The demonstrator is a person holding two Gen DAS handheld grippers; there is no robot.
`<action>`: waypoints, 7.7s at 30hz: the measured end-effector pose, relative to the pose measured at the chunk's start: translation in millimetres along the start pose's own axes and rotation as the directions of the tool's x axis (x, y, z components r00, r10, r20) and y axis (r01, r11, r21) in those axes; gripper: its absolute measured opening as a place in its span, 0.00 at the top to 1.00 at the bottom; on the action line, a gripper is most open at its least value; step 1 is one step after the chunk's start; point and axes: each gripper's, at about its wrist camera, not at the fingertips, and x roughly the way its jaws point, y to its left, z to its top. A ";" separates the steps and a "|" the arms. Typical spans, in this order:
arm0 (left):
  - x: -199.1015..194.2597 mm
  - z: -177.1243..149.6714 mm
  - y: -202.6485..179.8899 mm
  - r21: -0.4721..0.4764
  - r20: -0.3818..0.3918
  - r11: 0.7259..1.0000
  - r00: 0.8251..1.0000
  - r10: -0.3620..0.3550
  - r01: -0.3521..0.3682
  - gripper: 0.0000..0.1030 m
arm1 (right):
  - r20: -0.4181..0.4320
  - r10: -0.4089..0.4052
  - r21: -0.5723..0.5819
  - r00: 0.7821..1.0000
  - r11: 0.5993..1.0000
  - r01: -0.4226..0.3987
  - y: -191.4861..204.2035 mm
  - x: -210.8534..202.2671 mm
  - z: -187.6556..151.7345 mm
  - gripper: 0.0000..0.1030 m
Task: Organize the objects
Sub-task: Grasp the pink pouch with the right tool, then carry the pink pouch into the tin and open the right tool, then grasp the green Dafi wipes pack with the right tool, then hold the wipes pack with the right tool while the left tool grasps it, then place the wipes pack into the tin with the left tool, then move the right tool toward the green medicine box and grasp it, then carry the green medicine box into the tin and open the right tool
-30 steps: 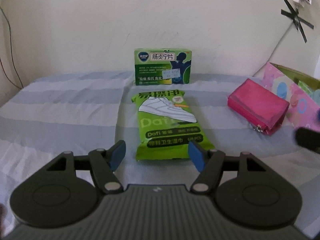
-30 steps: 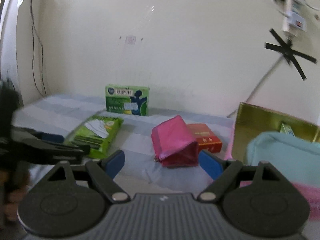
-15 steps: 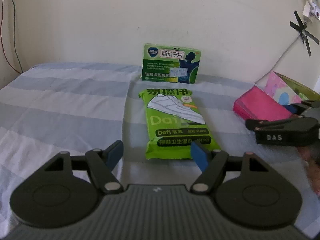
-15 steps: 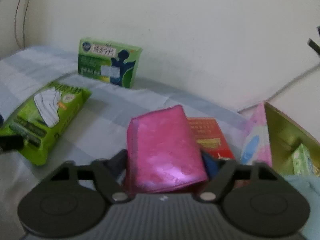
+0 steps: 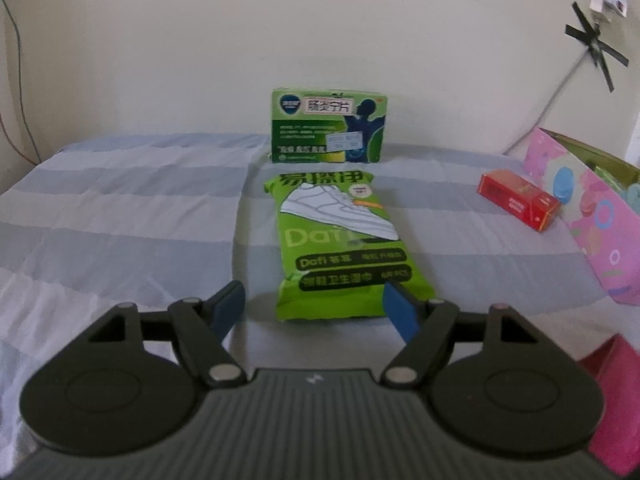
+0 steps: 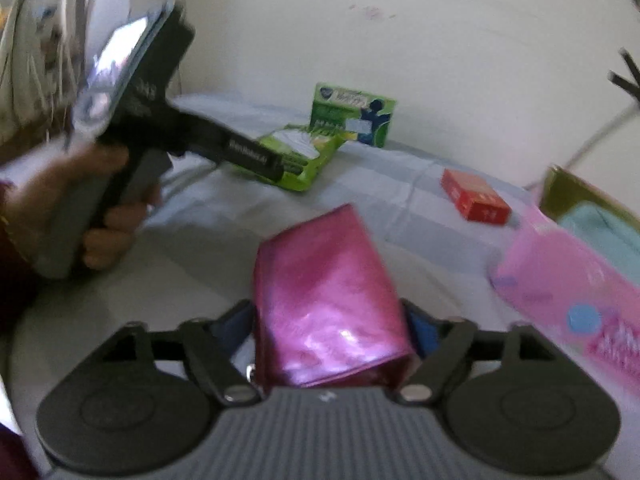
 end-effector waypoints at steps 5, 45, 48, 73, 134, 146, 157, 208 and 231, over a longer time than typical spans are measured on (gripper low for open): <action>-12.2 0.2 3.9 -0.033 0.018 0.991 0.992 -0.127 0.127 0.26 | 0.056 -0.022 0.098 0.998 0.995 0.017 -23.8 -32.3 -15.0 0.11; 1.0 55.6 -247.1 0.198 0.007 0.903 0.920 -0.391 0.382 0.34 | 0.193 -0.368 0.480 0.909 0.844 0.240 -229.3 -5.2 -9.2 0.55; -3.4 52.1 -239.9 0.207 0.020 0.916 0.934 -0.356 0.345 0.34 | 0.193 -0.385 0.514 0.902 0.823 0.241 -232.2 -13.1 -18.4 0.55; -51.6 22.3 -10.0 -0.172 0.150 0.985 0.989 -0.004 0.030 0.32 | -0.071 -0.372 0.394 0.925 0.842 0.369 -242.6 51.3 124.6 0.55; -17.8 78.5 -277.7 0.061 -0.033 0.858 0.860 -0.509 0.511 0.24 | 0.255 -0.428 0.436 0.867 0.851 0.292 -203.6 -37.3 23.9 0.23; 8.3 57.3 -231.5 0.062 0.033 0.978 0.979 -0.203 0.201 0.24 | 0.269 -0.517 0.509 0.813 0.793 0.336 -244.7 -20.9 -4.8 0.08; 12.1 37.6 -87.2 -0.048 0.047 0.997 0.997 0.067 -0.065 0.24 | 0.353 -0.502 0.560 0.790 0.789 0.252 -217.2 -44.2 4.4 0.12; 8.6 12.1 57.5 -0.455 0.098 0.885 0.994 -0.057 0.095 0.20 | -0.010 0.036 -0.135 0.999 0.990 -0.037 -40.6 29.3 28.0 0.47; -6.2 7.0 -77.8 -0.023 -0.060 0.897 0.895 -0.442 0.442 0.37 | 0.110 0.051 0.157 0.993 0.985 -0.068 -98.9 38.7 15.8 0.49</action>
